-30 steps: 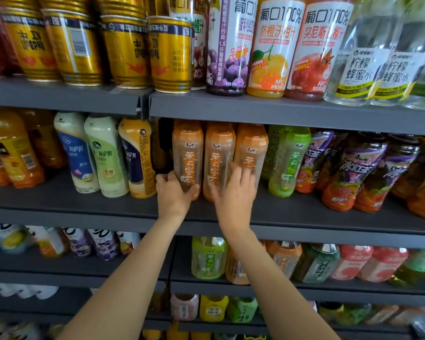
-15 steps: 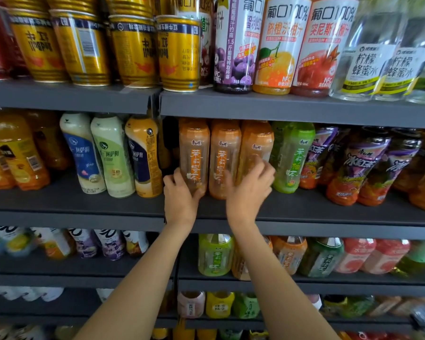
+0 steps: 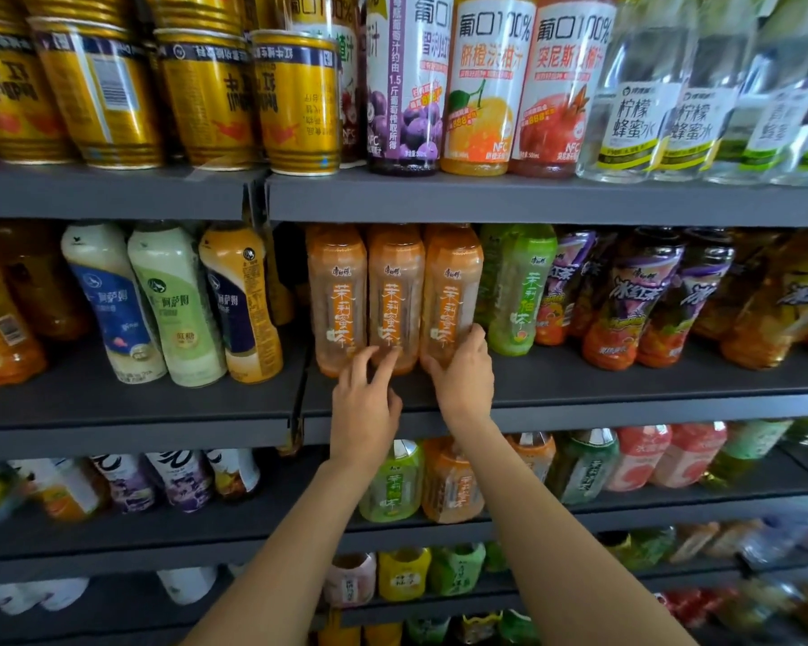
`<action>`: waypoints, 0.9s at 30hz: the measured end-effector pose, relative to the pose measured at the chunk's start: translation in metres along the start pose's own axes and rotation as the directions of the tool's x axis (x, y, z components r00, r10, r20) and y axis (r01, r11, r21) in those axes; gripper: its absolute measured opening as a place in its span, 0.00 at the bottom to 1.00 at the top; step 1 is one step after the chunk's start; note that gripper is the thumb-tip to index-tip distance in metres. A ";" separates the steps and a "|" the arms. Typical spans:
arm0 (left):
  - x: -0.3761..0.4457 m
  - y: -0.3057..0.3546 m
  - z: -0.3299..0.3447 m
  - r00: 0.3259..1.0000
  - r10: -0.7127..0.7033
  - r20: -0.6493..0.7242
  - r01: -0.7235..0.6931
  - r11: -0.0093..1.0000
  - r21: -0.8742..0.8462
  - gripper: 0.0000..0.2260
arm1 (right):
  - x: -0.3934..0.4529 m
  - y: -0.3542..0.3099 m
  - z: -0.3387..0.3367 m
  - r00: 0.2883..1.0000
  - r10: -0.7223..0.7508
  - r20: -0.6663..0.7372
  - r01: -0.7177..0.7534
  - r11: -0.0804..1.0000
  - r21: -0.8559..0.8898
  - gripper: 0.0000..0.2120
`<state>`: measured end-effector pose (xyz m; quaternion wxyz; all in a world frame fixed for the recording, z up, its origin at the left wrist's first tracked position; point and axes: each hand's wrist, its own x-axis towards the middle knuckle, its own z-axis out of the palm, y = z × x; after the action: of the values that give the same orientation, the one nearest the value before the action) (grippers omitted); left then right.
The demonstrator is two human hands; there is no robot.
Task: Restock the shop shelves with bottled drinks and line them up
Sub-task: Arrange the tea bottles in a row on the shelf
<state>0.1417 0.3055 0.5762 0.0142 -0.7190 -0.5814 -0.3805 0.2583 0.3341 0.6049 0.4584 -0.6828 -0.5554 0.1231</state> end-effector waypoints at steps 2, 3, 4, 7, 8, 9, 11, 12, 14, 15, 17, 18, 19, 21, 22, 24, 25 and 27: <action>0.001 0.004 -0.001 1.000 -0.021 -0.002 0.021 1.000 -0.018 0.23 | 0.007 0.003 -0.014 1.000 0.000 0.004 0.000 0.997 0.080 0.31; 0.002 0.007 -0.002 1.000 -0.021 -0.016 0.020 0.999 -0.034 0.22 | 0.012 0.006 -0.023 0.999 0.003 -0.048 0.003 0.992 0.125 0.31; 0.004 0.010 -0.004 0.999 -0.013 -0.037 0.011 0.999 -0.049 0.22 | 0.019 0.009 -0.035 0.993 0.019 -0.117 0.000 0.987 0.158 0.29; 0.011 0.022 -0.006 0.996 0.005 -0.090 -0.011 0.998 -0.062 0.22 | 0.046 0.020 -0.062 0.968 0.102 -0.228 -0.071 0.987 0.143 0.29; 0.012 0.027 -0.006 0.995 0.003 -0.102 -0.010 0.998 -0.063 0.21 | 0.055 0.023 -0.065 0.970 0.120 -0.213 -0.097 0.989 0.113 0.29; 0.014 0.032 -0.006 0.994 -0.004 -0.110 -0.003 0.998 -0.066 0.21 | 0.064 0.026 -0.065 0.974 0.123 -0.189 -0.110 0.991 0.076 0.29; 0.016 0.043 -0.002 0.991 -0.015 -0.132 0.007 0.998 -0.060 0.20 | 0.077 0.030 -0.060 0.983 0.119 -0.140 -0.121 0.993 -0.002 0.30; 0.017 0.048 0.001 0.989 -0.014 -0.146 0.006 0.999 -0.053 0.19 | 0.081 0.033 -0.057 0.985 0.117 -0.126 -0.121 0.992 -0.030 0.30; 0.018 0.057 0.010 0.986 -0.014 -0.166 0.007 0.999 -0.047 0.18 | 0.087 0.039 -0.056 0.987 0.106 -0.122 -0.112 0.993 -0.040 0.30; 0.019 0.062 0.015 0.985 -0.022 -0.173 0.014 0.999 -0.045 0.18 | 0.089 0.041 -0.057 0.988 0.100 -0.116 -0.104 0.994 -0.028 0.29; 0.020 0.074 0.026 0.981 -0.047 -0.188 0.039 0.998 -0.044 0.18 | 0.091 0.045 -0.061 0.992 0.076 -0.103 -0.075 0.997 0.008 0.30; 0.021 0.081 0.032 0.980 -0.055 -0.190 0.047 0.998 -0.045 0.18 | 0.089 0.047 -0.063 0.994 0.050 -0.101 -0.048 0.999 0.019 0.31; 0.021 0.088 0.038 0.981 -0.058 -0.184 0.050 0.998 -0.043 0.19 | 0.085 0.050 -0.065 0.995 0.015 -0.096 -0.013 1.000 0.017 0.32; 0.021 0.103 0.051 0.984 -0.056 -0.167 0.051 0.998 -0.032 0.21 | 0.075 0.056 -0.068 0.994 -0.080 -0.077 0.081 0.997 0.001 0.33; 0.021 0.107 0.055 0.988 -0.061 -0.145 0.058 0.998 -0.025 0.23 | 0.068 0.055 -0.067 0.990 -0.122 -0.069 0.122 0.992 0.002 0.33; 0.021 0.116 0.063 0.991 -0.089 -0.098 0.087 0.996 -0.028 0.28 | 0.059 0.053 -0.068 0.985 -0.168 -0.039 0.168 0.986 0.006 0.31; 0.021 0.119 0.064 0.990 -0.108 -0.088 0.104 0.994 -0.044 0.31 | 0.056 0.052 -0.069 0.983 -0.183 -0.018 0.183 0.983 -0.003 0.32; 0.022 0.123 0.065 0.985 -0.154 -0.081 0.146 0.985 -0.094 0.34 | 0.054 0.051 -0.070 0.978 -0.203 0.038 0.204 0.979 -0.027 0.33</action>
<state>0.2809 0.3141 0.5948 -0.0205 -0.6556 -0.6153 -0.4372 0.3577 0.3487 0.6234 0.4485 -0.6270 -0.6321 0.0787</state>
